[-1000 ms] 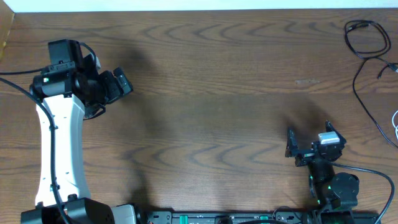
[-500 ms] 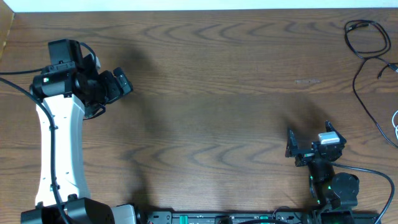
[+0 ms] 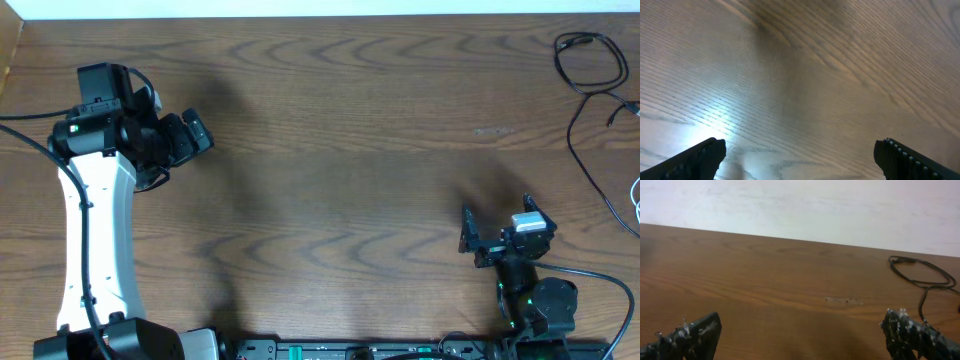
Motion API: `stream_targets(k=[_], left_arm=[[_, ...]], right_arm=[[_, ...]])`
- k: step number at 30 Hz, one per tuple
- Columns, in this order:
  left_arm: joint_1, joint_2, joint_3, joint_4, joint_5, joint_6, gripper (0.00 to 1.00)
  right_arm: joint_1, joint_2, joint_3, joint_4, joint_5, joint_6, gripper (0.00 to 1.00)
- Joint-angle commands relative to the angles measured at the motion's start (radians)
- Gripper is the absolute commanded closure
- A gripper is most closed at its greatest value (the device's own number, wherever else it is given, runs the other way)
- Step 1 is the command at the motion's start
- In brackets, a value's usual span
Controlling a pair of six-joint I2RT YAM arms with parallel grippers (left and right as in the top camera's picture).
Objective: Untangle cables
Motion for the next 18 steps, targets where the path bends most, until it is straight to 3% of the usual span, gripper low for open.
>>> stream_targets(k=[1, 6, 12, 18], left_arm=[[0.002, -0.040, -0.003, 0.007, -0.042, -0.001, 0.00], [-0.035, -0.277, -0.184, 0.310, -0.059, 0.029, 0.00], [-0.072, -0.606, -0.602, 0.775, -0.093, 0.029, 0.00], [-0.078, -0.885, -0.966, 1.022, -0.093, 0.056, 0.00]], right_arm=[[0.007, -0.007, -0.002, -0.005, 0.005, 0.003, 0.01], [0.007, -0.007, -0.002, -0.005, 0.005, 0.003, 0.01], [0.007, -0.007, -0.002, -0.005, 0.004, 0.003, 0.01], [0.007, -0.007, -0.002, -0.005, 0.005, 0.003, 0.01]])
